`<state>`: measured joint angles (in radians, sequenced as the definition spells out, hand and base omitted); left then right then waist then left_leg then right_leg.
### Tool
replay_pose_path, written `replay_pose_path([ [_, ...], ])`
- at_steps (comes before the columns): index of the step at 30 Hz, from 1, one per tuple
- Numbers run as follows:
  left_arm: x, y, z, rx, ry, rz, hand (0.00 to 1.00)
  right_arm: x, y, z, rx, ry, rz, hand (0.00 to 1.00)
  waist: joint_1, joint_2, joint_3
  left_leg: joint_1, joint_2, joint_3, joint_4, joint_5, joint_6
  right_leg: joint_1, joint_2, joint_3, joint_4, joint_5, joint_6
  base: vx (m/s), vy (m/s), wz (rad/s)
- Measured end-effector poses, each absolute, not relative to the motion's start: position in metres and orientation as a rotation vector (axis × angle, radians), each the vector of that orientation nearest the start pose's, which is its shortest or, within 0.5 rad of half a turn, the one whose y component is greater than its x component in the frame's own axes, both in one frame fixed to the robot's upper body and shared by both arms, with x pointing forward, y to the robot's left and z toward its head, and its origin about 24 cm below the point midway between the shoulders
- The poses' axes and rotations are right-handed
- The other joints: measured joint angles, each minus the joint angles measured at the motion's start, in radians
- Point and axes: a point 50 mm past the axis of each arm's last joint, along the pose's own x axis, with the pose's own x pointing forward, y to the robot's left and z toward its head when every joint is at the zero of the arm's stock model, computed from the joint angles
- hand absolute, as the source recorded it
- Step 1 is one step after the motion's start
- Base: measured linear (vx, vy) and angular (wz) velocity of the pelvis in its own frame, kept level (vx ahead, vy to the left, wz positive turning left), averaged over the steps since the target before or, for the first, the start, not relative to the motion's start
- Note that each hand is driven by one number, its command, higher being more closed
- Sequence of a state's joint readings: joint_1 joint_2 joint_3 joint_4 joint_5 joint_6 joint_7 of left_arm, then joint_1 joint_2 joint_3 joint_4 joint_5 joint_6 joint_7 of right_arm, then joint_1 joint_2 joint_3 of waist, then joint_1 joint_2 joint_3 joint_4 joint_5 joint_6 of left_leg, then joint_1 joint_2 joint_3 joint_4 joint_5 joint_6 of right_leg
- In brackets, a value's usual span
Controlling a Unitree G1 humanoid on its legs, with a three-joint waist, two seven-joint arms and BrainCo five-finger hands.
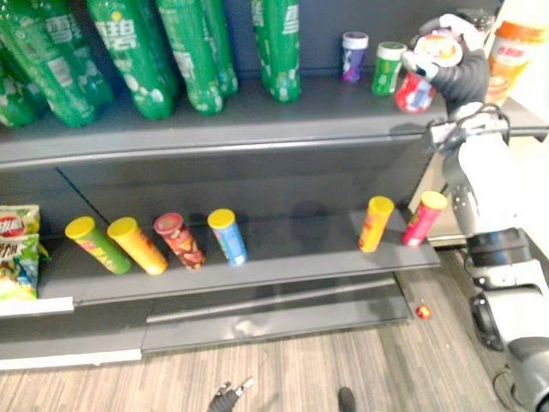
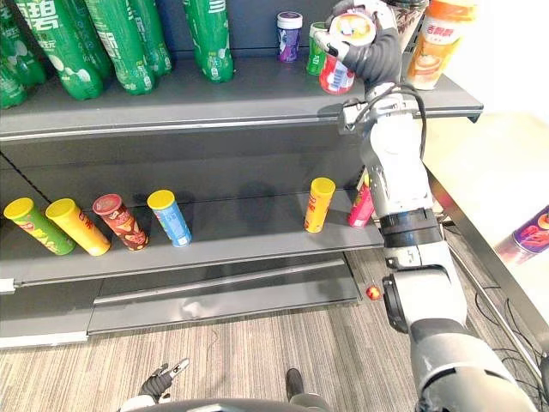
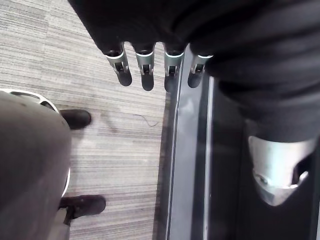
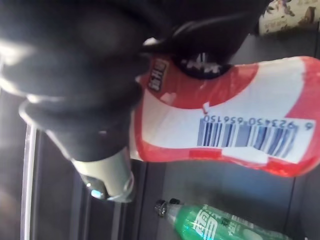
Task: Put the gum and the chips on the shelf.
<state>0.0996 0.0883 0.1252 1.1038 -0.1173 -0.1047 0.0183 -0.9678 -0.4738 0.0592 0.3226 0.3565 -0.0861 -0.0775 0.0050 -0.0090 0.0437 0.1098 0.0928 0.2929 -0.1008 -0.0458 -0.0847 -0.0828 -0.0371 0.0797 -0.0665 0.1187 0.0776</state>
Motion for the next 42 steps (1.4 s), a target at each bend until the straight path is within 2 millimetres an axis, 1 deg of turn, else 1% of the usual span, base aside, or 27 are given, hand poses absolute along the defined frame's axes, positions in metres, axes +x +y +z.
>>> replay_pose_path([
  [1,0.084,0.204,-0.163,-0.08,1.073,0.279,0.0,0.363,-0.174,0.306,-0.086,-0.71,0.058,1.0,0.002,-0.004,0.004,-0.002,0.002,-0.003,0.0,0.001,-0.001,0.0,0.001,-0.005,-0.001,0.0,0.0,0.0,-0.016,0.13],
  [4,0.086,0.203,-0.162,-0.102,1.069,0.292,0.0,0.368,-0.174,0.308,-0.089,-0.685,0.052,1.0,0.014,-0.008,0.011,-0.003,0.004,-0.004,0.0,0.002,-0.002,0.0,0.002,-0.009,-0.002,0.0,0.0,0.0,-0.006,0.02],
  [7,0.089,0.203,-0.162,-0.118,1.064,0.303,0.0,0.373,-0.176,0.301,-0.097,-0.643,0.049,1.0,0.025,-0.008,0.02,-0.005,0.004,-0.007,0.0,0.002,-0.002,0.0,0.001,-0.013,-0.003,0.0,0.0,0.01,-0.001,0.02],
  [14,0.089,0.205,-0.162,-0.133,1.058,0.325,0.0,0.382,-0.181,0.286,-0.113,-0.551,0.047,1.0,0.025,-0.012,0.032,-0.019,0.006,-0.03,0.0,0.005,-0.003,0.0,0.0,-0.029,-0.01,0.0,0.0,0.02,-0.007,0.08],
  [22,0.091,0.205,-0.161,-0.134,1.05,0.323,0.0,0.381,-0.188,0.29,-0.125,-0.566,0.015,1.0,0.025,-0.012,0.045,-0.022,0.006,-0.037,0.0,0.005,-0.003,0.0,-0.001,-0.033,-0.01,0.0,0.0,0.0,-0.002,0.01],
  [26,0.094,0.206,-0.16,-0.133,1.04,0.321,0.0,0.379,-0.195,0.291,-0.102,-0.577,-0.011,1.0,0.025,-0.016,0.058,-0.02,0.005,-0.047,0.0,0.007,-0.002,0.002,-0.002,-0.044,-0.009,-0.004,-0.006,-0.01,-0.017,0.07],
  [28,0.096,0.206,-0.159,-0.132,1.031,0.319,0.0,0.378,-0.202,0.287,-0.089,-0.581,-0.031,1.0,0.025,-0.021,0.061,-0.021,0.006,-0.053,0.0,0.008,-0.003,0.005,-0.001,-0.05,-0.004,-0.007,-0.009,-0.01,-0.02,0.08],
  [29,0.096,0.206,-0.158,-0.131,1.029,0.318,0.0,0.378,-0.204,0.286,-0.09,-0.581,-0.041,0.0,0.026,-0.024,0.063,-0.019,0.006,-0.053,0.0,0.008,-0.003,0.008,-0.001,-0.051,-0.004,-0.008,-0.01,-0.01,-0.008,0.04],
  [31,0.097,0.207,-0.158,-0.129,1.023,0.318,0.0,0.378,-0.207,0.279,-0.114,-0.564,-0.052,0.0,0.026,-0.029,0.065,-0.017,0.006,-0.054,0.0,0.008,-0.003,0.013,-0.003,-0.054,-0.004,-0.01,-0.011,-0.01,-0.003,0.06],
  [33,0.097,0.207,-0.158,-0.128,1.022,0.319,0.0,0.378,-0.211,0.263,-0.125,-0.523,-0.062,0.0,0.026,-0.037,0.07,-0.016,0.005,-0.053,0.0,0.008,-0.004,0.016,-0.004,-0.057,-0.004,-0.012,-0.01,0.0,-0.002,0.06],
  [42,0.097,0.208,-0.158,-0.126,1.024,0.318,0.0,0.377,-0.212,0.262,-0.124,-0.525,-0.067,0.0,0.026,-0.041,0.071,-0.005,0.006,-0.036,0.0,0.008,-0.004,0.02,-0.003,-0.047,-0.003,-0.011,-0.01,0.0,-0.001,-0.04],
])
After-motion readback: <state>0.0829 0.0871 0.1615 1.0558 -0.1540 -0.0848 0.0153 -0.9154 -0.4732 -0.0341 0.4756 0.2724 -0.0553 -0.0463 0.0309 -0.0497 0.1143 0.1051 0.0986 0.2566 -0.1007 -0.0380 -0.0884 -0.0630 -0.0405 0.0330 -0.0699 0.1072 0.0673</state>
